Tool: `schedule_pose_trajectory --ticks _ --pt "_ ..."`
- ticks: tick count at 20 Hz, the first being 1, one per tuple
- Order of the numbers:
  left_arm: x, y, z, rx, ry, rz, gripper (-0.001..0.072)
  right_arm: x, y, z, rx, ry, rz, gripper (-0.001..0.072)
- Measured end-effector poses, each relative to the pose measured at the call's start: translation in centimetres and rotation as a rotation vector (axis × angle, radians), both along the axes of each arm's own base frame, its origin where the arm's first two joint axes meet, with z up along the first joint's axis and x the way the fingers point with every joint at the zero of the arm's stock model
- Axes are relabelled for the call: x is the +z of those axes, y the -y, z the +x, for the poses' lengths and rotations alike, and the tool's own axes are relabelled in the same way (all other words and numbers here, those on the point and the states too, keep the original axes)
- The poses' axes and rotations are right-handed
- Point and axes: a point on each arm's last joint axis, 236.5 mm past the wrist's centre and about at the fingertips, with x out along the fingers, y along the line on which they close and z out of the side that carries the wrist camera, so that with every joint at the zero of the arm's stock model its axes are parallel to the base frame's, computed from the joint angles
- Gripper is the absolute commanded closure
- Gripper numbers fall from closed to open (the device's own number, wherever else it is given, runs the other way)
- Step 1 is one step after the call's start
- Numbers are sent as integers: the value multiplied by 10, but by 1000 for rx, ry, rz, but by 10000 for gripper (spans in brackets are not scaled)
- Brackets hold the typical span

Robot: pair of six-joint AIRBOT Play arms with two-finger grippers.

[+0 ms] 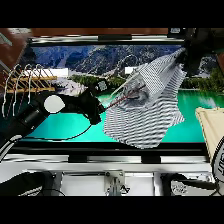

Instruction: Fold the shirts.

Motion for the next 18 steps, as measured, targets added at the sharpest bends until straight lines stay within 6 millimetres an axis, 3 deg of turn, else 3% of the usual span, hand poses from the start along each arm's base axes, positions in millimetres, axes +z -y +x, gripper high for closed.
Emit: schedule_pose_trajectory --ticks 1,4,7,8,9,12,18 --pt "1 -1 1 1 6 0 659 -2 -2 1 3 -5 9 625" --pt "1 -8 15 24 33 1 623 -8 -7 -5 30 -41 15 626" --pt "12 -21 47 113 90 -42 202 -12 -20 -22 79 -100 48 626" --pt "9 -32 54 130 92 -20 90 -8 -24 -23 88 -92 56 626" --pt "9 -44 64 157 107 -3 48 -5 -21 -22 78 -80 52 626" --pt "26 -80 96 246 167 3 18 0 -18 -25 69 -65 43 627" --pt "109 -154 146 443 330 -59 34 21 -15 -38 24 -35 67 627"
